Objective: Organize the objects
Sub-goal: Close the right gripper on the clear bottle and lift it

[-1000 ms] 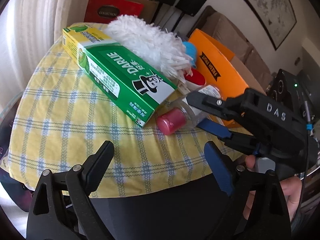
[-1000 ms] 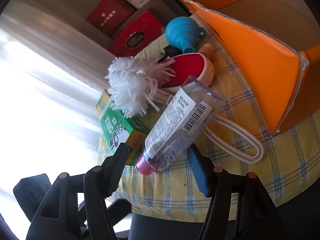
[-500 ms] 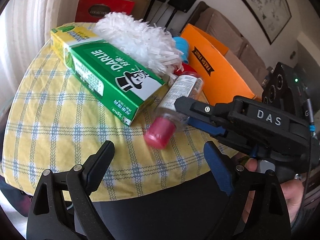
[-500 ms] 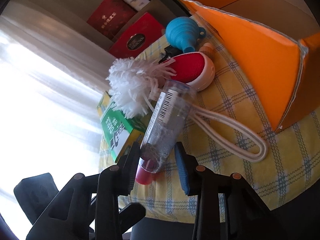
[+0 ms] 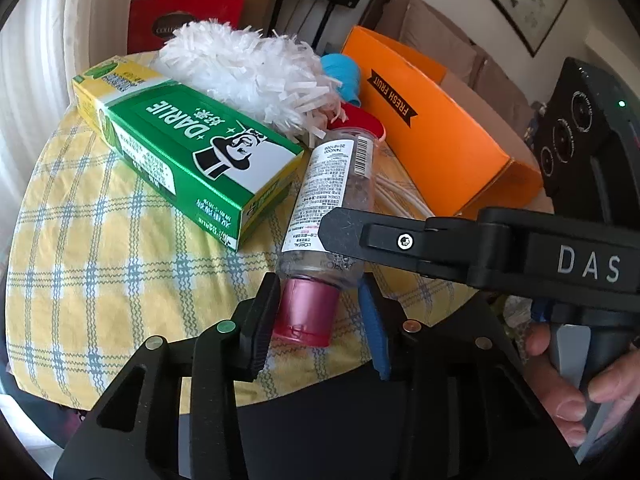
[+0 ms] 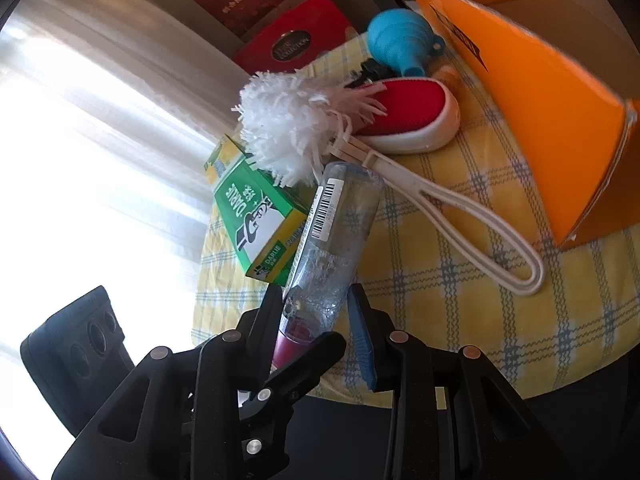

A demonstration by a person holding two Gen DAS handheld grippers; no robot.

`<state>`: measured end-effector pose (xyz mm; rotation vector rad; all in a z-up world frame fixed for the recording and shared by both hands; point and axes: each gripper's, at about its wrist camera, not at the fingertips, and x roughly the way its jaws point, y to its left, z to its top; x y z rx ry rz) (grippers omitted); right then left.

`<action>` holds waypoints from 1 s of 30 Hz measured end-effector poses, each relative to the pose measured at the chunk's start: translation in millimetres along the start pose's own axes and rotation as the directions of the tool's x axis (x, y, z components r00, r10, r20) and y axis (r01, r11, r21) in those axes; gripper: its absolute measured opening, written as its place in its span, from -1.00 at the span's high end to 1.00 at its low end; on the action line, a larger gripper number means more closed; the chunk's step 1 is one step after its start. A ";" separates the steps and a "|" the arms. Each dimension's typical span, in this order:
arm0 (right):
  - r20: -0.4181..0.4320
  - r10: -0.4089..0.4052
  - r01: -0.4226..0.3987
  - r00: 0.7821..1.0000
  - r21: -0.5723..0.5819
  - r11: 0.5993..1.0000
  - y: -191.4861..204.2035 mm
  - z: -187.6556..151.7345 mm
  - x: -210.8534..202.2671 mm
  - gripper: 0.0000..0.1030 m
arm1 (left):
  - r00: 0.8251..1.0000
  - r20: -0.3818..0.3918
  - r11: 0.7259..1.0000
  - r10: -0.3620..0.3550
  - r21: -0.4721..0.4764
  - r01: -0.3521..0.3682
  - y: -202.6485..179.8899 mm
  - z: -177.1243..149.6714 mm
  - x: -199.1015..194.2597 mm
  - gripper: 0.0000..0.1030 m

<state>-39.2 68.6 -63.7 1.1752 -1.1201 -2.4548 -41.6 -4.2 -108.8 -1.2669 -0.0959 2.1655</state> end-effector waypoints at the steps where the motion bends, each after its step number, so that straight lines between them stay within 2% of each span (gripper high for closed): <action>1: -0.004 -0.003 0.003 1.000 -0.015 1.000 2.1 0.9 0.7 0.32 | 1.000 -0.003 1.000 -0.005 -0.008 0.005 1.6 -1.0 -1.0 0.27; 7: -0.014 0.003 -0.003 1.000 -0.048 0.999 3.3 -1.9 -4.1 0.29 | 0.998 -0.026 0.998 -0.056 -0.039 0.055 7.9 -5.0 -9.1 0.28; 10: -0.004 -0.005 0.005 1.000 -0.037 0.999 0.2 -5.5 -9.5 -0.16 | 0.993 -0.024 0.989 -0.114 -0.098 0.111 14.6 -6.7 -13.5 0.28; 11: -0.002 -0.005 0.005 1.000 -0.024 1.000 -3.1 -4.9 -9.6 -0.24 | 0.989 -0.028 0.983 -0.144 -0.118 0.139 17.0 -7.0 -14.9 0.28; 13: -0.012 0.008 -0.008 1.000 0.004 1.000 -7.5 -3.1 -6.6 -0.24 | 0.981 -0.037 0.971 -0.193 -0.147 0.186 20.1 -7.1 -16.1 0.28; 18: -0.060 0.119 -0.116 0.991 0.052 0.992 -16.9 -3.0 -7.2 -0.25 | 0.952 -0.031 0.936 -0.305 -0.192 0.294 23.1 -15.6 -30.4 0.28; 22: -0.074 0.164 -0.161 0.984 0.049 0.986 -15.1 -3.7 -14.2 -0.24 | 0.909 -0.026 0.882 -0.415 -0.256 0.396 31.2 -19.3 -37.6 0.28; 26: -0.076 0.186 -0.183 0.980 0.044 0.982 -13.1 -1.8 -25.0 -0.16 | 0.840 -0.008 0.785 -0.542 -0.363 0.502 44.1 -18.7 -31.0 0.28; 29: -0.071 0.184 -0.183 0.980 0.029 0.983 -10.4 3.2 -32.2 0.04 | 0.811 0.004 0.743 -0.585 -0.398 0.538 48.7 -17.2 -25.5 0.28; 30: -0.074 0.187 -0.185 0.980 0.029 0.982 -9.9 4.1 -33.3 0.04 | 0.804 0.007 0.734 -0.595 -0.403 0.547 50.0 -17.1 -24.6 0.28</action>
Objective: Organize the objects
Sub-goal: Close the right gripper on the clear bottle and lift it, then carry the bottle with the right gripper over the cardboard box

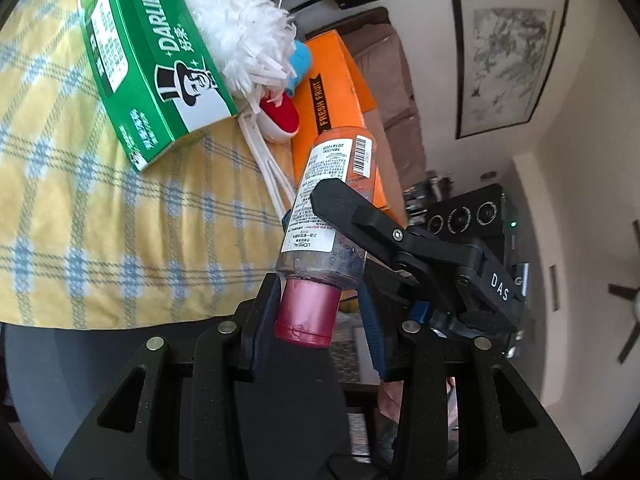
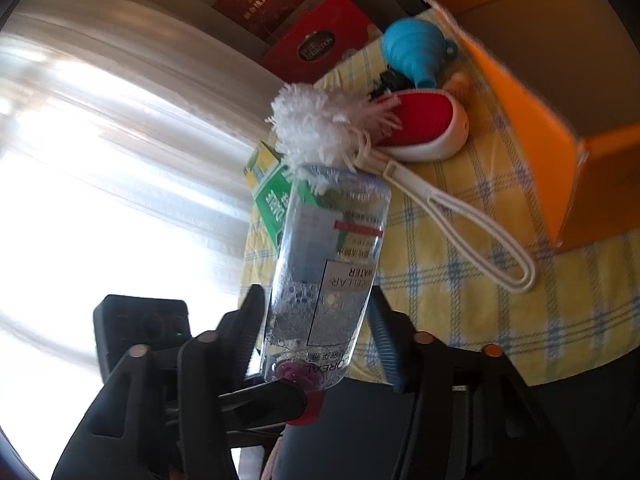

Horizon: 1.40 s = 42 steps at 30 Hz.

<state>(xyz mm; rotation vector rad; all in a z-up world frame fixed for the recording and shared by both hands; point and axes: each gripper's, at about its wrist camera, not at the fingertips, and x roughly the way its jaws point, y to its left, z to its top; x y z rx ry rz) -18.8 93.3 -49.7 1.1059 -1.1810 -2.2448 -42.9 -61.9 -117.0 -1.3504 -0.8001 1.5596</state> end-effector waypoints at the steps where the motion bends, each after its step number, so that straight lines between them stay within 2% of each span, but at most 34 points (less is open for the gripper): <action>1: -0.002 0.004 -0.004 1.000 0.001 1.000 0.7 0.8 -0.9 0.07 | 1.000 0.000 1.000 -0.004 0.000 0.004 -0.1 -0.3 -0.4 0.28; 6: -0.016 -0.019 0.018 1.000 -0.026 1.000 7.8 2.8 -2.1 0.11 | 0.998 0.008 0.996 0.064 0.063 -0.064 -12.1 -4.2 2.1 0.28; 8: -0.022 -0.029 0.028 0.999 -0.044 0.999 12.0 4.2 -1.1 0.14 | 0.992 0.028 0.986 0.120 0.113 -0.123 -20.6 -7.5 1.5 0.09; 10: -0.029 -0.040 0.038 0.999 -0.065 0.997 15.4 4.8 -0.8 0.17 | 0.982 0.054 0.968 0.183 0.167 -0.189 -30.7 -12.6 0.1 0.07; 12: -0.032 -0.078 0.075 0.996 -0.089 0.993 19.7 5.6 -1.0 0.19 | 0.958 0.100 0.929 0.269 0.233 -0.286 -44.7 -16.4 -2.4 0.07; 16: -0.026 -0.123 0.119 0.992 -0.141 0.983 26.7 6.3 -1.5 0.24 | 0.921 0.148 0.858 0.361 0.335 -0.390 -62.8 -24.0 1.0 0.07; 19: -0.033 -0.127 0.121 0.991 -0.141 0.983 24.8 7.5 -3.0 0.24 | 0.878 0.195 0.778 0.437 0.408 -0.478 -73.6 -31.8 7.8 0.07; 20: -0.036 -0.136 0.129 0.990 -0.145 0.981 25.3 9.3 -1.1 0.24 | 0.855 0.221 0.737 0.469 0.435 -0.517 -78.9 -34.9 11.1 0.07; 22: -0.042 -0.153 0.145 0.987 -0.149 0.978 25.4 11.3 -2.6 0.24 | 0.826 0.253 0.675 0.505 0.480 -0.560 -84.9 -40.7 17.5 0.09; 23: -0.044 -0.157 0.149 0.987 -0.150 0.977 25.7 12.3 -2.8 0.24 | 0.817 0.260 0.653 0.516 0.498 -0.571 -86.7 -43.0 21.1 0.28; 24: -0.046 -0.161 0.152 0.986 -0.151 0.977 26.1 13.2 -3.2 0.24 | 0.817 0.254 0.647 0.517 0.509 -0.568 -88.0 -44.1 22.5 0.42; 25: -0.049 -0.160 0.151 0.986 -0.149 0.977 26.2 14.1 -3.6 0.24 | 0.830 0.231 0.637 0.508 0.549 -0.542 -88.3 -44.8 23.7 0.40; 29: -0.055 -0.170 0.160 0.984 -0.147 0.976 24.9 18.2 -6.6 0.25 | 0.838 0.226 0.644 0.496 0.552 -0.530 -90.9 -43.5 21.8 0.40; 31: -0.070 -0.169 0.157 0.983 -0.158 0.975 24.7 19.3 -7.1 0.25 | 0.831 0.235 0.630 0.505 0.557 -0.541 -94.1 -43.8 24.0 0.37; 32: -0.073 -0.167 0.154 0.983 -0.158 0.975 24.5 21.0 -8.4 0.25 | 0.820 0.247 0.625 0.516 0.546 -0.558 -95.1 -42.3 25.6 0.22; 34: -0.079 -0.158 0.145 0.984 -0.154 0.977 24.3 25.1 -12.2 0.26 | 0.825 0.244 0.630 0.510 0.547 -0.551 -96.8 -41.5 28.0 0.17; 36: -0.084 -0.157 0.142 0.984 -0.164 0.976 26.1 28.9 -17.1 0.27 | 0.829 0.246 0.633 0.503 0.548 -0.547 -100.0 -39.1 29.1 0.33; 38: -0.070 -0.175 0.160 0.982 -0.185 0.970 29.4 32.6 -23.9 0.27 | 0.839 0.238 0.647 0.489 0.546 -0.532 -104.4 -35.8 30.9 0.34; 42: -0.062 -0.191 0.174 0.980 -0.207 0.963 33.6 39.2 -35.8 0.27 | 0.847 0.237 0.642 0.477 0.564 -0.519 -118.2 -29.6 39.4 0.35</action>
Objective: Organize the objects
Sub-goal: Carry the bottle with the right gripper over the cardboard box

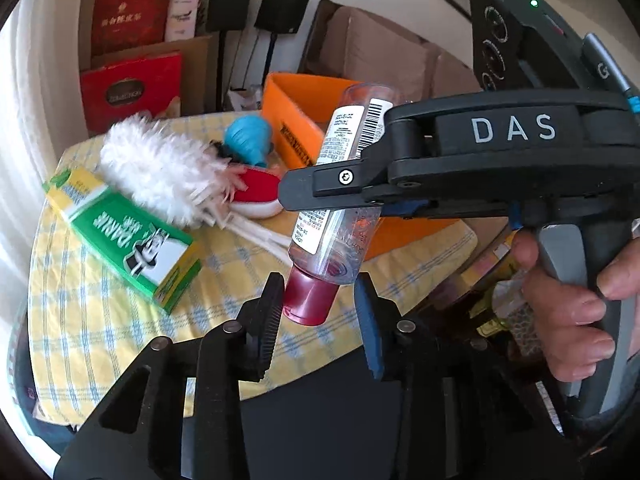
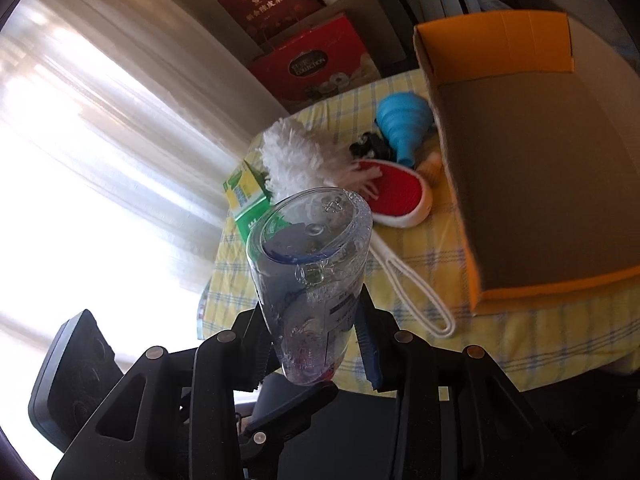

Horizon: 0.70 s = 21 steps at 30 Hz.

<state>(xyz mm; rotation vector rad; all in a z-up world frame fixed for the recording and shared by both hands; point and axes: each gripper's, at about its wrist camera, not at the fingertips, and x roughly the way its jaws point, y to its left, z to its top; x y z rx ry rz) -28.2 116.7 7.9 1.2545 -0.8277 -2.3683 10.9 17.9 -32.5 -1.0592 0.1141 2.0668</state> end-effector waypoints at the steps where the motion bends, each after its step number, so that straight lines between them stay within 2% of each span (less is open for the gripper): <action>1: -0.005 -0.002 0.002 1.000 -0.012 1.000 0.1 2.2 -4.1 0.27 | 1.000 0.002 1.000 -0.008 0.000 0.008 -2.0 4.7 -0.1 0.35; 6: 0.003 -0.012 0.012 1.000 -0.043 0.999 -3.3 22.5 -29.9 0.27 | 0.997 -0.004 0.997 -0.080 0.005 0.080 -16.7 37.2 1.4 0.38; 7: 0.001 -0.016 0.016 1.000 -0.056 0.998 -4.3 27.4 -35.2 0.27 | 0.995 -0.008 0.995 -0.099 0.006 0.099 -19.9 43.7 3.2 0.57; 9: 0.010 -0.042 0.043 0.999 -0.078 0.996 -7.0 39.4 -46.3 0.26 | 0.991 -0.019 0.991 -0.136 0.001 0.136 -26.5 57.3 9.0 0.57; 14: -0.061 -0.057 0.050 0.997 -0.114 0.992 -24.1 70.2 -55.6 0.27 | 0.987 -0.044 0.988 -0.151 0.002 0.152 -42.5 86.6 31.7 0.58; 19: -0.129 -0.057 0.050 0.990 -0.056 0.997 -58.4 99.2 -49.6 0.28 | 0.987 -0.060 0.987 -0.151 0.048 0.154 -60.7 101.8 57.4 0.59; 21: -0.148 -0.084 0.078 0.985 -0.041 0.996 -75.1 107.5 -46.3 0.28 | 0.988 -0.075 0.988 -0.138 0.056 0.143 -67.6 105.0 69.3 0.51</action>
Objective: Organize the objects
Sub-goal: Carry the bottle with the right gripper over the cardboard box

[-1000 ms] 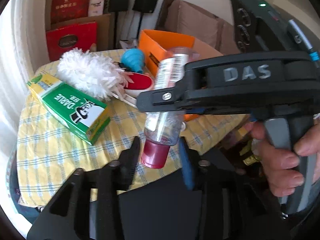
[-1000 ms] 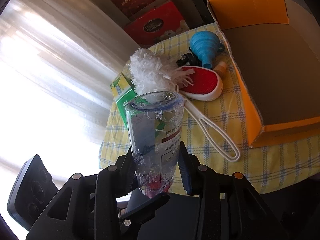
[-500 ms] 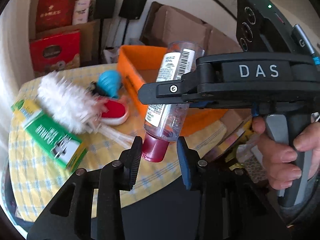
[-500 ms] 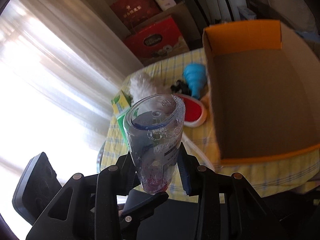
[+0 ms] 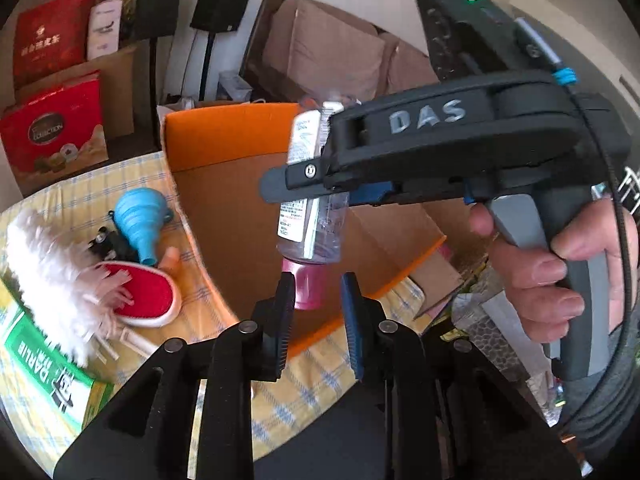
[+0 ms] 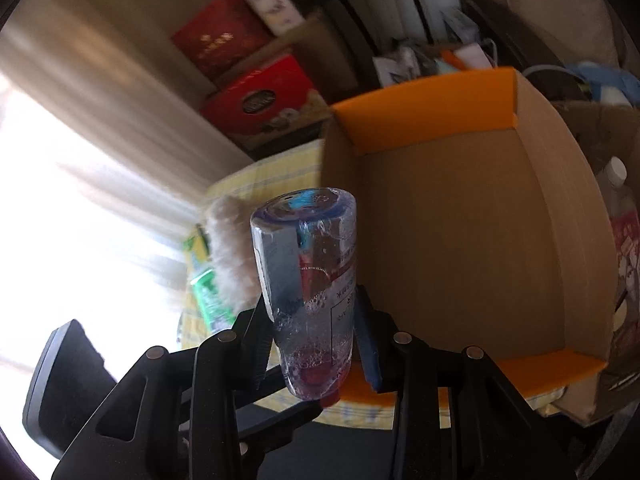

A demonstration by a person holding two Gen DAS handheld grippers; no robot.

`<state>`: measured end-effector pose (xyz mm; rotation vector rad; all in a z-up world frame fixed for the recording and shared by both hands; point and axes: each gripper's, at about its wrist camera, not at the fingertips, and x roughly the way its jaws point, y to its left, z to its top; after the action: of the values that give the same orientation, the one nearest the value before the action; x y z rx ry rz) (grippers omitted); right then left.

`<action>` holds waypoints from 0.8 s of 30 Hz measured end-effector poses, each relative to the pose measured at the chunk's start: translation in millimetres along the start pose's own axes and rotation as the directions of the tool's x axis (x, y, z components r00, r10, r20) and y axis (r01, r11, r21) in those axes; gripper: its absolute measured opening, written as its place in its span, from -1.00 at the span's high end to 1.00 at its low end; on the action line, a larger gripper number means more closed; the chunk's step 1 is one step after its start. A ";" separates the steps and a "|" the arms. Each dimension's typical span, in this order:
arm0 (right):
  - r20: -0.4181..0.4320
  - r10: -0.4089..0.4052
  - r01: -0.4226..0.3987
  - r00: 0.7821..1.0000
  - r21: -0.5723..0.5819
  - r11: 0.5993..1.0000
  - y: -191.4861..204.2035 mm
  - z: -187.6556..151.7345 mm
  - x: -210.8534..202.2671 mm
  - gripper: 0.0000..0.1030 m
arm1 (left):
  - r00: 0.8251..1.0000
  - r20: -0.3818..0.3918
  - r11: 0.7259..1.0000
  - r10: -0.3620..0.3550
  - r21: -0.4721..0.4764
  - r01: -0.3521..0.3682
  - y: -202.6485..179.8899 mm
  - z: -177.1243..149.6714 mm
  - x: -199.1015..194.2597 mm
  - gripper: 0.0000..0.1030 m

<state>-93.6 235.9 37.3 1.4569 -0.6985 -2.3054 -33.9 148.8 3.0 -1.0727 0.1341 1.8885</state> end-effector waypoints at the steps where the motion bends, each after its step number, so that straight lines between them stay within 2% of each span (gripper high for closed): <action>1: -0.011 -0.022 0.022 1.000 0.006 1.000 -8.3 2.8 3.6 0.29 | 1.000 -0.008 1.000 0.004 -0.002 -0.004 -0.4 2.3 5.1 0.28; 2: -0.021 -0.042 0.042 0.999 0.011 0.999 -15.0 4.7 5.9 0.29 | 1.000 -0.011 1.000 0.008 -0.009 -0.008 -0.2 4.8 9.0 -0.03; 3: -0.030 -0.057 0.057 0.998 0.015 0.998 -21.7 6.5 7.9 0.29 | 1.000 -0.005 1.000 0.008 -0.013 -0.008 1.2 5.2 9.7 -0.11; 6: -0.068 -0.111 0.113 0.992 0.031 0.993 -44.5 10.0 16.9 0.29 | 1.000 0.008 1.000 -0.001 -0.008 0.002 2.0 7.1 7.1 -0.15; 10: -0.115 -0.210 0.213 0.971 0.012 0.977 -68.7 13.3 27.4 0.29 | 1.000 0.016 1.000 0.024 0.004 -0.024 5.0 3.0 0.3 -0.17; 13: -0.159 -0.327 0.320 0.932 -0.069 0.945 -80.9 17.6 35.1 0.29 | 0.999 0.015 0.999 0.036 -0.001 -0.036 10.0 -1.5 -3.1 -0.17; 16: -0.172 -0.462 0.441 0.870 -0.148 0.885 -90.7 23.0 46.4 0.29 | 0.999 0.011 0.999 0.045 -0.012 -0.045 16.9 -6.7 -4.9 -0.17; 17: -0.172 -0.512 0.485 0.842 -0.174 0.857 -94.4 24.6 50.4 0.29 | 0.999 0.011 0.999 0.046 -0.013 -0.046 18.4 -8.3 -5.7 -0.17; 22: -0.153 -0.644 0.598 0.750 -0.261 0.758 -101.0 27.5 60.5 0.30 | 0.999 0.011 0.999 0.044 -0.012 -0.044 20.1 -13.6 -8.1 -0.17; 24: -0.140 -0.671 0.620 0.728 -0.282 0.732 -101.8 24.0 66.4 0.30 | 0.999 0.010 0.999 0.043 -0.011 -0.043 20.9 -15.0 -8.4 -0.17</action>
<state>-144.9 291.6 -60.8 2.0559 0.1919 -2.4954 -38.9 124.1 -6.8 -1.0750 0.1430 1.9351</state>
